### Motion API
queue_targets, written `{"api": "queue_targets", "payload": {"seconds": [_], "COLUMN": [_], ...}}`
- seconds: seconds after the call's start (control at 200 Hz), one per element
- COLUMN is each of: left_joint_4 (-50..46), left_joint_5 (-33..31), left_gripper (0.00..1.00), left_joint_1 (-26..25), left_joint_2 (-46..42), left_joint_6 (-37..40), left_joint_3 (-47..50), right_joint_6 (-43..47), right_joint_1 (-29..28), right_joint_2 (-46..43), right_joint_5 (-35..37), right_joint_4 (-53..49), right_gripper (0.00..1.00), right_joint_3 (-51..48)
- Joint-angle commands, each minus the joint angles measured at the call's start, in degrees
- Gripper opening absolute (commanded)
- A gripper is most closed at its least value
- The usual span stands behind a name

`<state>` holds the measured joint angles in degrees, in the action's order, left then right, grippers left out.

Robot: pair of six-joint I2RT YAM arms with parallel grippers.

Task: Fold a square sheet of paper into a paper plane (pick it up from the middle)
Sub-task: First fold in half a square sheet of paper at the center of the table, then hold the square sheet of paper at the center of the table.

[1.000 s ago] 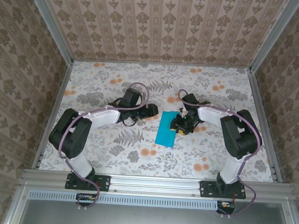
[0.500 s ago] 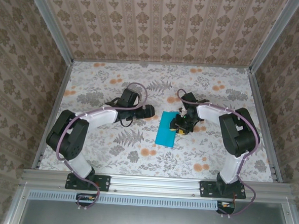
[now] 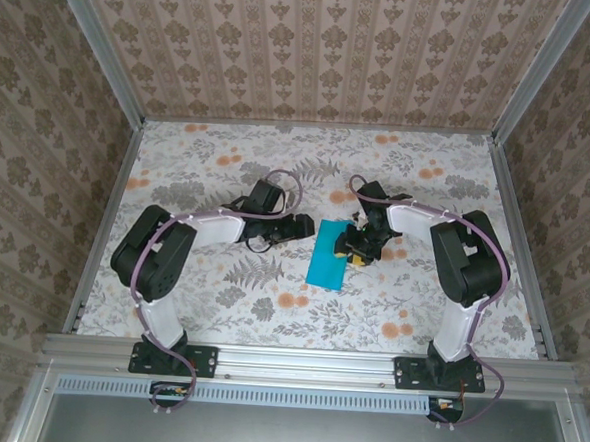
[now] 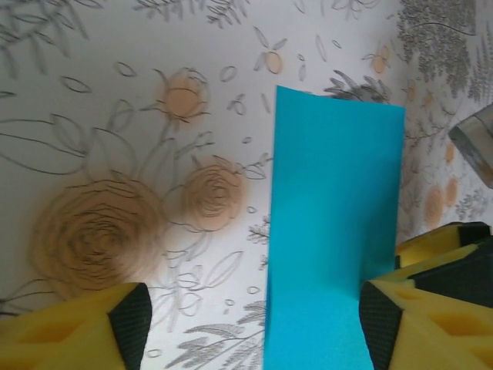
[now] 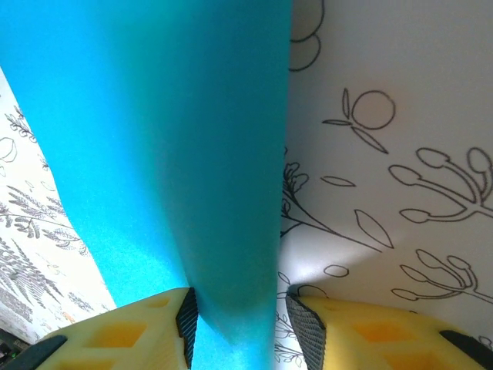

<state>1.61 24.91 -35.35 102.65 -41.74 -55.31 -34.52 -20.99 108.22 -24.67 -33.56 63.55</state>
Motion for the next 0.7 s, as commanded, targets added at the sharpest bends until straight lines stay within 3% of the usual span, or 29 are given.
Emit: {"api": "queue_targets", "payload": {"seconds": [0.0,0.695], "left_joint_4": [2.39,0.13], "left_joint_5": [3.73,8.23], "left_gripper": [0.66,0.20], "left_joint_1": [-0.92,-3.27], "left_joint_2": [1.34,7.02], "left_joint_6": [-1.11,-0.65], "left_joint_3": [-2.97,-8.06], "right_joint_6": [0.24,1.36], "right_joint_1": [0.15,0.16], "right_joint_2": [9.16,11.11], "right_joint_5": [11.48,12.44], "right_joint_4": [-1.69,-1.09], "right_gripper": [0.47,0.48], "right_joint_3": [-4.55,-5.16]}}
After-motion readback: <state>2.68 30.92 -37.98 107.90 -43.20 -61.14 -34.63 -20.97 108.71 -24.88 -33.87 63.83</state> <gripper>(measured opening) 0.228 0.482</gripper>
